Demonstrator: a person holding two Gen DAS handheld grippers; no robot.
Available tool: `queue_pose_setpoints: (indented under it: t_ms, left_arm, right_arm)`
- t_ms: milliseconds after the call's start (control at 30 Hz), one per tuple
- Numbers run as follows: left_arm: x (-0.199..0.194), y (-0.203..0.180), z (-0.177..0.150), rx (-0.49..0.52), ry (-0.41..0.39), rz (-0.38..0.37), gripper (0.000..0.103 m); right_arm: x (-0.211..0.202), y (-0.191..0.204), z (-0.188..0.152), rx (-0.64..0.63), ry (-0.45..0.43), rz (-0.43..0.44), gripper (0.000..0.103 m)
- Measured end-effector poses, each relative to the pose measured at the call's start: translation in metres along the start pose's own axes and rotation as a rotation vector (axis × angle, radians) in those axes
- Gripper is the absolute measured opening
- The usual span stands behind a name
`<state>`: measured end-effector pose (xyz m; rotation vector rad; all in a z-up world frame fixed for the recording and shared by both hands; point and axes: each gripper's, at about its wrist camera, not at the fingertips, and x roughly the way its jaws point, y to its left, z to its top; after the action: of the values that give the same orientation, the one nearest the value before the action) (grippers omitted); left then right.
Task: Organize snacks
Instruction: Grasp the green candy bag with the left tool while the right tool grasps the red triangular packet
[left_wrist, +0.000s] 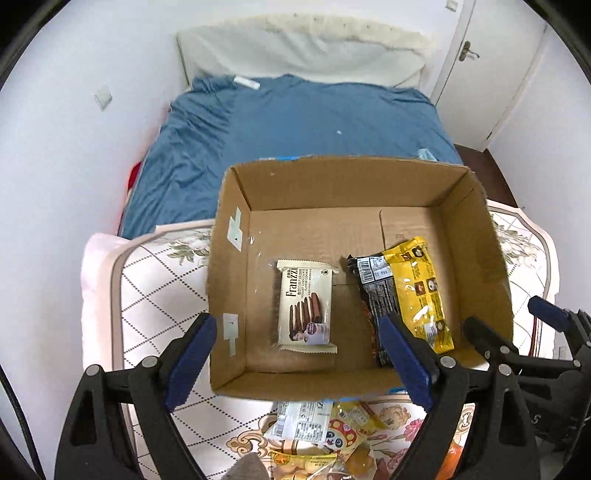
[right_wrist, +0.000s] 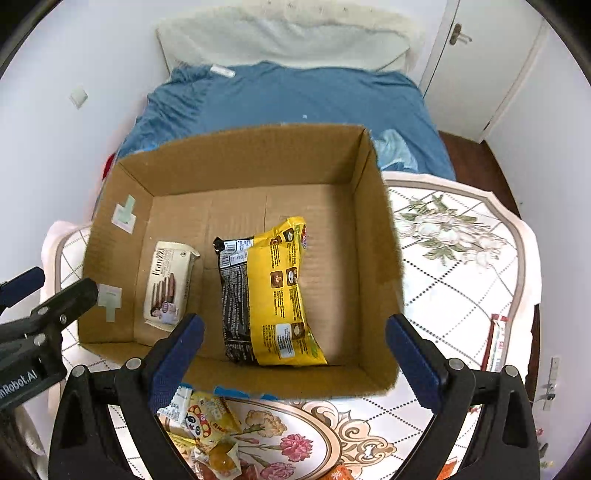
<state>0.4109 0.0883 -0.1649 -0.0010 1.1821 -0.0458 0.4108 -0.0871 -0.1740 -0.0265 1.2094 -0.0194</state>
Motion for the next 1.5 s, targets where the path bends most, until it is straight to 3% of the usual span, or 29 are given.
queue_pose_setpoints:
  t_ms: [367,533,700,1000,1167,1367,1500]
  left_arm:
    - [-0.043,-0.001,-0.037,0.004,-0.076,0.022,0.090]
    - [-0.063,-0.001,-0.069,-0.016,-0.091,0.049,0.090]
    - [-0.073,-0.008,-0.119,-0.022,-0.068,0.072,0.090]
    - [-0.036,-0.035,-0.217,0.041,0.136,0.063,0.090]
    - [-0.010,-0.057,-0.265,0.138,0.268,0.017,0.090]
    - [0.019,-0.092,-0.299,0.245,0.380,-0.058,0.090]
    - [0.042,-0.112,-0.313,0.313,0.439,-0.061,0.090]
  right_arm:
    - [-0.040,0.002,-0.035,0.030,-0.042,0.064,0.101]
    - [-0.047,-0.005,-0.068,0.060,0.018,0.161,0.101]
    - [-0.048,-0.024,-0.122,0.116,0.095,0.212,0.101]
    - [-0.012,-0.086,-0.237,0.302,0.307,0.279,0.101]
    - [0.008,-0.109,-0.291,0.387,0.407,0.318,0.101]
    - [0.030,-0.116,-0.333,0.473,0.499,0.395,0.100]
    - [0.039,-0.119,-0.342,0.514,0.514,0.420,0.098]
